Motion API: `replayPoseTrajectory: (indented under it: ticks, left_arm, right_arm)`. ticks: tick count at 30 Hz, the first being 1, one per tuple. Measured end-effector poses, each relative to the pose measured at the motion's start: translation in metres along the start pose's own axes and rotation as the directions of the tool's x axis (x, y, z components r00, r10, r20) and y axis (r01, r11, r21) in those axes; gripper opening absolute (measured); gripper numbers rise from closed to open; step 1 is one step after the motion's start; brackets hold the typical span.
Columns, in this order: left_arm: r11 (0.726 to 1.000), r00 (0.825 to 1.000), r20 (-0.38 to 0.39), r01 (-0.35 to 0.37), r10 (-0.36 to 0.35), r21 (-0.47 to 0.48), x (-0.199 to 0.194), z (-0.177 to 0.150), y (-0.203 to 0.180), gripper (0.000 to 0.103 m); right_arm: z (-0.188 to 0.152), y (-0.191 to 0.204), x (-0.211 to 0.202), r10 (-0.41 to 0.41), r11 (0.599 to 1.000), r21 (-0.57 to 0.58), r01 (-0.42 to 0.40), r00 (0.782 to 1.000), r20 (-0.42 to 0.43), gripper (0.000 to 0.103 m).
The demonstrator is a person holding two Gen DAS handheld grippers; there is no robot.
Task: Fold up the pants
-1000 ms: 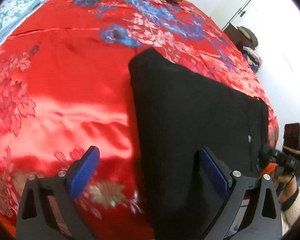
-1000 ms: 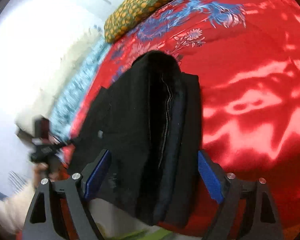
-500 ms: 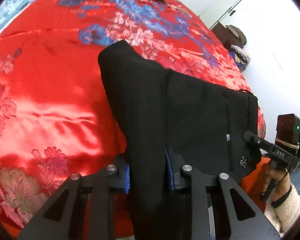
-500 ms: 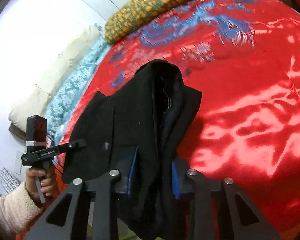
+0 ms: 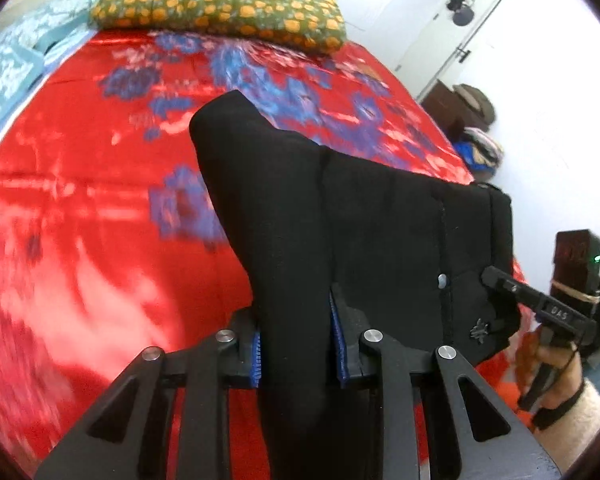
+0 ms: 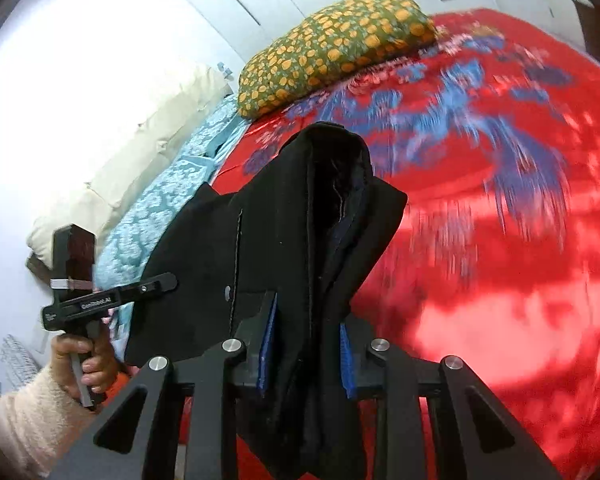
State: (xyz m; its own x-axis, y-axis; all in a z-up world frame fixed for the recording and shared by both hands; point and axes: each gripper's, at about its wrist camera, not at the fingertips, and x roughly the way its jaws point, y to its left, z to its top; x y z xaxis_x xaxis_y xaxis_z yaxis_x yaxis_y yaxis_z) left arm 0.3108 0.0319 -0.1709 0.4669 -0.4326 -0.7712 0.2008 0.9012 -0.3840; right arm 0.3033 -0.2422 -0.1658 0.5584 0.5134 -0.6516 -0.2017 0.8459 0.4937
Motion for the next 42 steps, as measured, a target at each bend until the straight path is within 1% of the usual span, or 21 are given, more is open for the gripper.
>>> replayPoseTrajectory:
  ticks: [4,6,7,8,9,10,11,13,16,18,21,23,24,25,26,27,29,30,35,39,42]
  left_arm:
    - [0.998,0.998,-0.011,-0.066,0.065,-0.005,0.044,0.031,0.011,0.029]
    - [0.989,0.988,-0.038,-0.148,0.149,0.019,0.075,0.032,0.019,0.042]
    - [0.975,0.973,-0.062,-0.221,0.223,0.034,0.091,0.029,0.024,0.055]
    - [0.952,0.948,-0.089,-0.3,0.304,0.052,0.104,0.022,0.031,0.066]
    - [0.947,0.943,-0.089,-0.318,0.322,0.056,0.108,0.016,0.035,0.071]
    - [0.953,0.952,-0.056,-0.3,0.302,0.036,0.099,0.009,0.038,0.078]
    - [0.951,0.951,-0.027,-0.309,0.31,0.021,0.086,0.003,0.04,0.088]
    - [0.933,0.933,0.022,-0.36,0.359,0.033,0.059,-0.011,0.038,0.092]
    - [0.91,0.913,0.07,-0.407,0.403,0.074,0.027,-0.029,0.026,0.096]
    - [0.869,0.872,0.102,-0.487,0.479,0.089,0.012,-0.04,0.013,0.098]
    - [0.815,0.819,0.093,-0.573,0.566,0.089,-0.006,-0.062,-0.013,0.099]
    - [0.786,0.794,0.083,-0.608,0.603,0.109,-0.012,-0.069,-0.027,0.099]
    - [0.778,0.787,0.091,-0.617,0.611,0.119,-0.019,-0.075,-0.035,0.099]
    - [0.773,0.783,0.107,-0.622,0.613,0.123,-0.027,-0.08,-0.044,0.099]
    - [0.779,0.787,0.125,-0.617,0.604,0.117,-0.037,-0.085,-0.053,0.099]
    - [0.789,0.796,0.134,-0.604,0.591,0.11,-0.044,-0.088,-0.059,0.099]
    - [0.823,0.825,0.141,-0.561,0.547,0.093,-0.064,-0.095,-0.072,0.099]
    - [0.833,0.834,0.147,-0.547,0.532,0.085,-0.074,-0.099,-0.077,0.099]
    - [0.841,0.832,0.21,-0.537,0.514,0.069,-0.11,-0.117,-0.099,0.099]
    - [0.839,0.829,0.23,-0.538,0.51,0.079,-0.123,-0.129,-0.109,0.099]
    - [0.85,0.839,0.233,-0.521,0.492,0.08,-0.13,-0.137,-0.11,0.099]
  right_arm:
    - [0.049,-0.021,0.051,-0.039,0.999,-0.021,0.039,0.999,-0.028,0.027]
    - [0.056,-0.036,0.072,-0.048,0.999,-0.004,0.048,0.997,-0.058,0.029]
    - [0.055,-0.05,0.088,-0.061,0.998,0.028,0.064,0.994,-0.092,0.034]
    - [0.052,-0.06,0.097,-0.08,0.995,0.053,0.087,0.99,-0.116,0.046]
    - [0.048,-0.072,0.105,-0.112,0.988,0.086,0.125,0.983,-0.142,0.05]
    - [0.039,-0.085,0.105,-0.124,0.981,0.131,0.144,0.981,-0.146,0.062]
    - [0.033,-0.092,0.097,-0.11,0.979,0.161,0.127,0.988,-0.113,0.076]
    - [0.022,-0.1,0.076,-0.12,0.972,0.197,0.129,0.991,-0.055,0.093]
    - [0.006,-0.098,0.035,-0.186,0.967,0.177,0.184,0.983,-0.005,0.095]
    - [-0.002,-0.084,0.012,-0.242,0.962,0.133,0.237,0.97,0.023,0.103]
    - [-0.019,-0.041,-0.018,-0.297,0.954,0.06,0.293,0.952,0.075,0.103]
    - [-0.034,-0.006,-0.031,-0.337,0.941,-0.009,0.339,0.937,0.094,0.103]
    - [-0.044,0.013,-0.035,-0.376,0.923,-0.05,0.382,0.921,0.104,0.103]
    - [-0.055,0.039,-0.038,-0.433,0.889,-0.104,0.446,0.893,0.124,0.103]
    - [-0.063,0.054,-0.04,-0.461,0.868,-0.134,0.478,0.876,0.143,0.103]
    - [-0.068,0.067,-0.042,-0.47,0.858,-0.148,0.491,0.868,0.157,0.103]
    - [-0.083,0.092,-0.049,-0.47,0.852,-0.164,0.497,0.865,0.175,0.103]
    - [-0.089,0.1,-0.051,-0.473,0.85,-0.169,0.499,0.864,0.174,0.103]
    - [-0.105,0.133,-0.065,-0.482,0.837,-0.198,0.51,0.859,0.173,0.103]
    - [-0.113,0.152,-0.077,-0.493,0.827,-0.198,0.526,0.848,0.195,0.103]
    - [-0.117,0.165,-0.089,-0.505,0.816,-0.195,0.544,0.835,0.216,0.103]
